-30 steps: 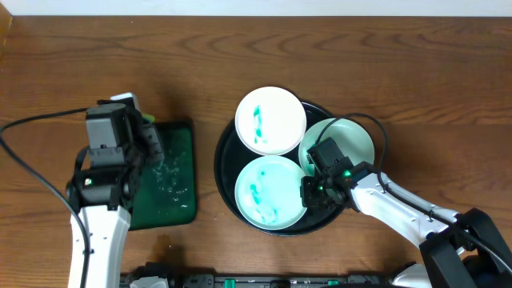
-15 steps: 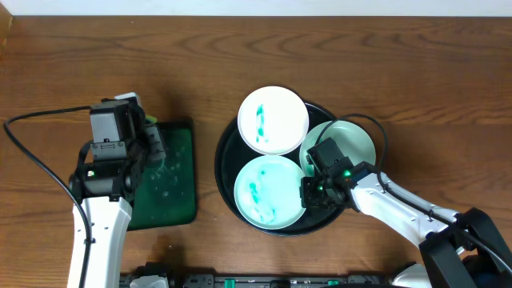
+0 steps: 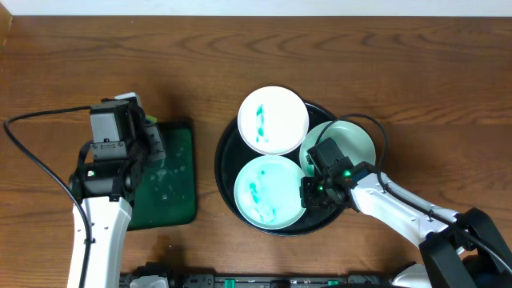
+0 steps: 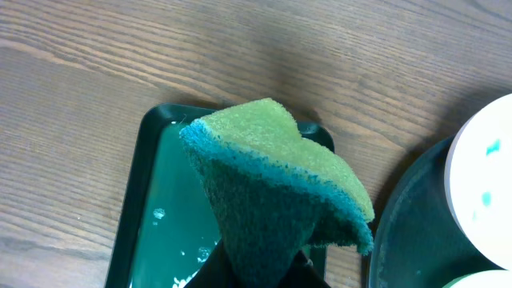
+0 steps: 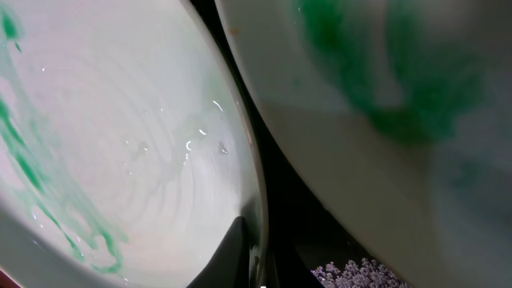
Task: Clean dirty plates on tray and stack at the side
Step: 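Lift the green sponge with the left gripper out of the tray, then move the sponge over the bottom plate on the round tray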
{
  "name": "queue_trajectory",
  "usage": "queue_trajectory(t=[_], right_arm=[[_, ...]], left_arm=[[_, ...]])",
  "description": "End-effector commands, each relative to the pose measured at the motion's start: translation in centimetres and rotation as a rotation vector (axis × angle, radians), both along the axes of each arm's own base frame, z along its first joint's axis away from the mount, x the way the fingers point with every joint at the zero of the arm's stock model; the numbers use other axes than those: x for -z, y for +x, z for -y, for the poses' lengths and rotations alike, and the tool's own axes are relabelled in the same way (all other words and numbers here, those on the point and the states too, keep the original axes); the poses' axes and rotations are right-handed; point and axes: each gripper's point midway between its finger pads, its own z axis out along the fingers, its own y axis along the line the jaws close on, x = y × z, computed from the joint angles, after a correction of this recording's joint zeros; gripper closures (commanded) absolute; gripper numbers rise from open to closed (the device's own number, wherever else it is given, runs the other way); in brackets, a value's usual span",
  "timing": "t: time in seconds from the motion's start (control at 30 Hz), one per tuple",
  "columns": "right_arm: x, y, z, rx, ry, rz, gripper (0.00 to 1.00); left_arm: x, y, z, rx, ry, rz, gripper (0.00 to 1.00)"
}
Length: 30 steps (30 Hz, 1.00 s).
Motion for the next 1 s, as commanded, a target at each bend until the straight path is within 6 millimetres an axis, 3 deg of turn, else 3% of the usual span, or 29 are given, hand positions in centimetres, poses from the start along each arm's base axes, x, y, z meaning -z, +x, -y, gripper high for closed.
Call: queue_trajectory(t=[0.0,0.2,0.57,0.77,0.9,0.97], right_arm=[[2.5,-3.3,1.4,-0.032,-0.061,-0.112,0.96],[2.5,-3.3,1.4,-0.032,-0.061,-0.111,0.97],[2.5,-3.1,1.3,-0.031,-0.061,-0.103,0.98],[2.5,-3.0,1.3,-0.027,-0.063,-0.101,0.99],[2.5,-2.9,1.4,-0.025,-0.064,-0.098,0.99],[2.5,-2.9,1.4,-0.022,-0.064,-0.099,0.99]], left_arm=[[-0.5,0.2,0.2,0.019,0.008,0.016,0.93],[0.0,0.1,0.1,0.008,0.003,-0.007,0.93],[5.4,-0.1,-0.4,-0.083,-0.038,-0.201,0.93],[10.3,-2.7,2.3,-0.087,-0.212,-0.453,0.93],[10.3,-2.8,3.1,-0.041,-0.221,-0.462,0.93],[9.6,-2.8,5.2,0.08,-0.282,-0.441,0.93]])
